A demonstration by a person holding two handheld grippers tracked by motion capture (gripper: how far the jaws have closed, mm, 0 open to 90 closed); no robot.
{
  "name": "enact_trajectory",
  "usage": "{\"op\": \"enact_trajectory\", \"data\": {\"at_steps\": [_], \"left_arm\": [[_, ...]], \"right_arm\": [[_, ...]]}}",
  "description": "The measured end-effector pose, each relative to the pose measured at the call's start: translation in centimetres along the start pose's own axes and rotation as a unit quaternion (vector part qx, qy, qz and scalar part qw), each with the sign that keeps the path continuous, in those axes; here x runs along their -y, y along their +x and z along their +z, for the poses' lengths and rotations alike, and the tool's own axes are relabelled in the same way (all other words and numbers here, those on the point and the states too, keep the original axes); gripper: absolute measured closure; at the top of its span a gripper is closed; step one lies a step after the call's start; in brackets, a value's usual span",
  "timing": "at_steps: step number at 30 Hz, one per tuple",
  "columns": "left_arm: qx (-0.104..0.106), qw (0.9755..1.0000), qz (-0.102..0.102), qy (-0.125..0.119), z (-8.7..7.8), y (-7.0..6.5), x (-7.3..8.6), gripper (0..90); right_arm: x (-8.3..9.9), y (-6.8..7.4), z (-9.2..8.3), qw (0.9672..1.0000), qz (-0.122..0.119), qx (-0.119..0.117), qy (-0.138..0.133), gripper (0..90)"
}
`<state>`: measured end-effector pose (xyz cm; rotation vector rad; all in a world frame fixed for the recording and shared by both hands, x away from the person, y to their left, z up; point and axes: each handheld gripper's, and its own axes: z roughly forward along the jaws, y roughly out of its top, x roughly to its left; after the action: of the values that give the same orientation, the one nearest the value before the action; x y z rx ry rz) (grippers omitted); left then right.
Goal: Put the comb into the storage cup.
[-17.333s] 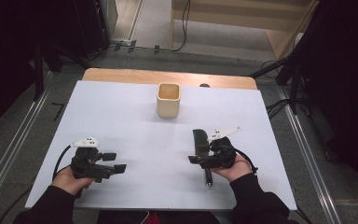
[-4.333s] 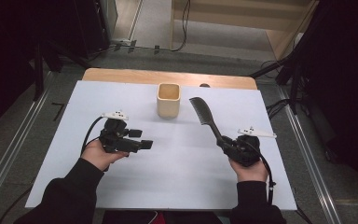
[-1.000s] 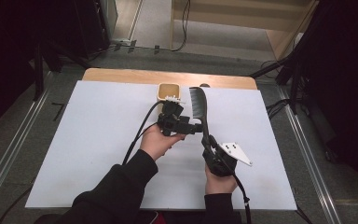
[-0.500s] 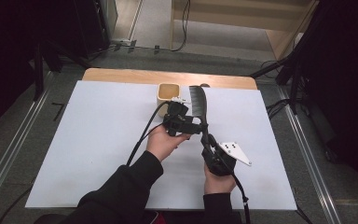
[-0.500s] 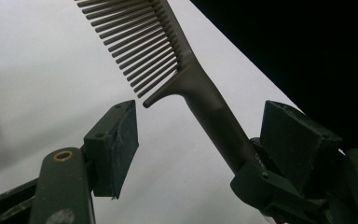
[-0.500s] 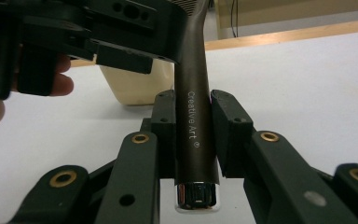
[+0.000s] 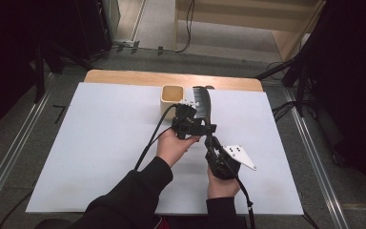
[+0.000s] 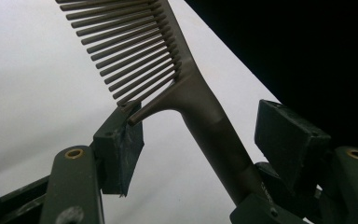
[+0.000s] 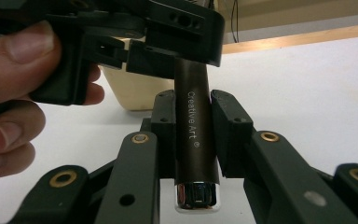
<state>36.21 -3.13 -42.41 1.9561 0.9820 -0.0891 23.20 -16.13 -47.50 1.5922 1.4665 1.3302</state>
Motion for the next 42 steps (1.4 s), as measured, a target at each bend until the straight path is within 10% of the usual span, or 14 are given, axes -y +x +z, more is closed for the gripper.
{"op": "enact_trajectory", "data": {"at_steps": [15,42], "left_arm": [[0.007,0.9996,-0.029,0.0,0.6,-0.1,0.2,60.9],[0.071,0.9948,-0.074,0.001,0.1,1.0,0.5,71.9]], "right_arm": [[0.2,0.4,0.3,1.0,0.007,-0.002,-0.005,70.5],[0.4,0.4,0.8,0.9997,0.006,-0.014,0.02,69.8]]}}
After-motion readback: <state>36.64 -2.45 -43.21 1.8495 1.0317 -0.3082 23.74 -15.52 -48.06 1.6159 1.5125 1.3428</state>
